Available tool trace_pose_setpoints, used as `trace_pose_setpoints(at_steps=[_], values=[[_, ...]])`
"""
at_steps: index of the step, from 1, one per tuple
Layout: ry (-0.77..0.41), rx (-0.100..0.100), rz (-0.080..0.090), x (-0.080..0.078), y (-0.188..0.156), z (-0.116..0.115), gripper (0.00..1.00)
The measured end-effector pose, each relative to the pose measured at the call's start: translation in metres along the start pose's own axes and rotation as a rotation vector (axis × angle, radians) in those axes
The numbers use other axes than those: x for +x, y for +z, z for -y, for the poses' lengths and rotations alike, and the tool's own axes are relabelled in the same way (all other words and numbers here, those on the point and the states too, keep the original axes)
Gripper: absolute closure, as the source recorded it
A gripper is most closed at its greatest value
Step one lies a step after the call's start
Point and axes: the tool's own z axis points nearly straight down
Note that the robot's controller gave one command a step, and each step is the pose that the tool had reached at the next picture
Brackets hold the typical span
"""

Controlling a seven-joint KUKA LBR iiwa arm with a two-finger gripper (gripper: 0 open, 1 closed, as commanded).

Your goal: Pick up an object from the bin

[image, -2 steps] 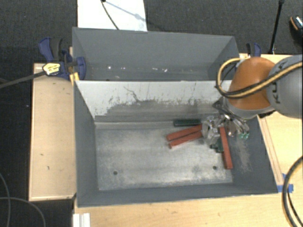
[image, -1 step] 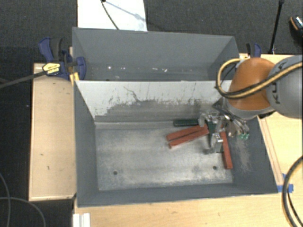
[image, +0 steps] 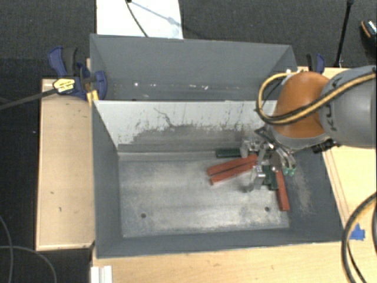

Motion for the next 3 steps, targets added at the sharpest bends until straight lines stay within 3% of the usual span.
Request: trace_pose_setpoints(at_steps=[1, 2, 3], values=[[0.163, 0.0, -0.002, 0.001, 0.0, -0.042, 0.0], [0.113, 0.001, -0.001, 0.027, 0.001, -0.029, 0.0], [0.11, 0.001, 0.002, 0.026, 0.0, -0.029, 1.0]])
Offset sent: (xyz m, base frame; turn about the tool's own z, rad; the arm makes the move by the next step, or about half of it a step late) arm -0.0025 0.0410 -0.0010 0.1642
